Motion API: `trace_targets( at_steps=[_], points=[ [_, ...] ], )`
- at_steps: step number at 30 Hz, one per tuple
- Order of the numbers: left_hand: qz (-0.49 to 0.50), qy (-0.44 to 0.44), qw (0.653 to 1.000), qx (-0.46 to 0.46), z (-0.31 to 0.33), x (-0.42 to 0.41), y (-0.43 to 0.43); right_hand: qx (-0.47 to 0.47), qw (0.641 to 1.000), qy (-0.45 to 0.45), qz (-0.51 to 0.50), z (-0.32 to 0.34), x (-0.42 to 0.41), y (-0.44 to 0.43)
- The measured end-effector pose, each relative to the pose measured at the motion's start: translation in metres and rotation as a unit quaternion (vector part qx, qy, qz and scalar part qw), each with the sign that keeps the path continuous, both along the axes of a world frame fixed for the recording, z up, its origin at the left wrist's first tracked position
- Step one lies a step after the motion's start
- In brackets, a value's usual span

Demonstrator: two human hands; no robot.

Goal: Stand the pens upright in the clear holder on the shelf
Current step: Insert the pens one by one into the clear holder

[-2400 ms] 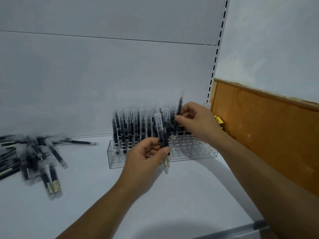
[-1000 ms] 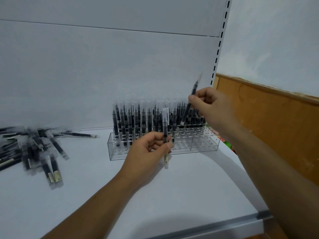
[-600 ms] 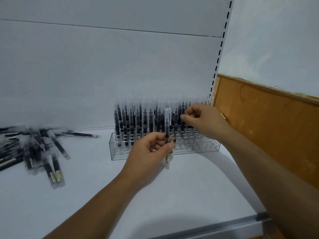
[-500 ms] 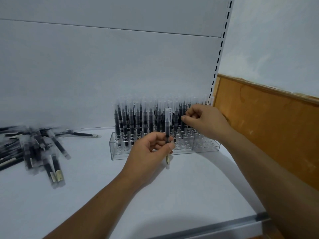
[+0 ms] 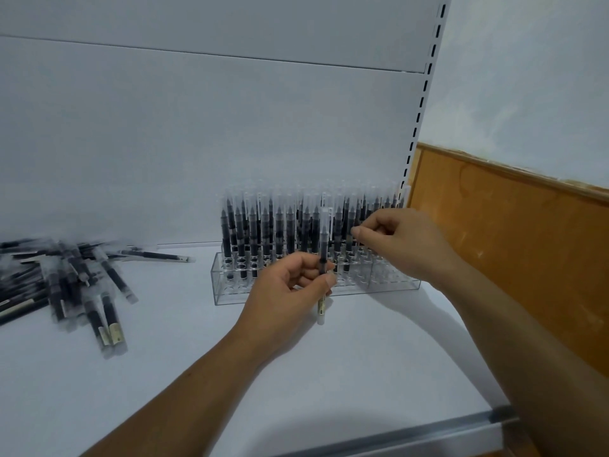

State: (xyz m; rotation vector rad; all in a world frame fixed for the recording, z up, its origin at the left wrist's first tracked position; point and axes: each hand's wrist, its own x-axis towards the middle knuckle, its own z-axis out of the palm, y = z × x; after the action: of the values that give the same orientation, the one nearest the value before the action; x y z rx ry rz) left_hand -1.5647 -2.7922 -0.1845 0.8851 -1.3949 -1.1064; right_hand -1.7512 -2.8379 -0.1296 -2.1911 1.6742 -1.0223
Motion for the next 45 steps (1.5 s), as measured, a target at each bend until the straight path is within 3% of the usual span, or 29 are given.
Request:
trace_targets(
  at_steps=[2, 4, 7, 10, 13, 16, 20, 23, 26, 35, 40, 45],
  points=[
    [-0.002, -0.004, 1.0, -0.004, -0.001, 0.0, -0.001, 0.069, 0.986, -0.103, 0.107, 0.0, 0.005, 0.013],
    [-0.004, -0.018, 1.0, -0.013, -0.002, 0.0, -0.002, 0.108, 0.971, -0.126, 0.17, -0.004, 0.01, 0.017],
    [-0.007, -0.041, 0.999, -0.028, -0.003, 0.0, -0.002, 0.096, 0.968, -0.138, 0.187, -0.009, 0.017, 0.018],
    [0.001, -0.045, 0.998, -0.033, -0.002, 0.0, 0.0, 0.073, 0.967, -0.166, 0.177, -0.006, 0.016, 0.018],
    [0.037, -0.073, 0.994, -0.07, -0.003, 0.002, 0.001, 0.0, 0.953, -0.284, 0.105, 0.009, 0.005, 0.012],
    [0.104, -0.189, 0.959, -0.183, -0.008, 0.003, 0.0, -0.073, 0.941, -0.33, 0.02, 0.02, -0.011, 0.0],
    [0.216, -0.37, 0.862, -0.269, -0.013, 0.008, -0.007, -0.106, 0.961, -0.254, -0.021, 0.016, -0.018, -0.013],
    [0.232, -0.451, 0.826, -0.246, -0.017, 0.01, -0.008, -0.125, 0.977, -0.171, -0.034, 0.011, -0.016, -0.021],
    [0.227, -0.482, 0.814, -0.231, -0.021, 0.011, -0.007, -0.121, 0.985, -0.115, -0.035, 0.009, -0.012, -0.026],
    [0.235, -0.494, 0.805, -0.228, -0.021, 0.01, -0.007, -0.09, 0.993, -0.065, -0.046, 0.008, -0.01, -0.029],
    [0.232, -0.494, 0.807, -0.227, -0.021, 0.011, -0.006, -0.011, 0.992, -0.116, -0.054, -0.003, -0.005, -0.028],
    [0.233, -0.499, 0.804, -0.224, -0.021, 0.011, -0.007, -0.047, 0.995, 0.078, -0.048, -0.002, -0.003, -0.025]
  ],
)
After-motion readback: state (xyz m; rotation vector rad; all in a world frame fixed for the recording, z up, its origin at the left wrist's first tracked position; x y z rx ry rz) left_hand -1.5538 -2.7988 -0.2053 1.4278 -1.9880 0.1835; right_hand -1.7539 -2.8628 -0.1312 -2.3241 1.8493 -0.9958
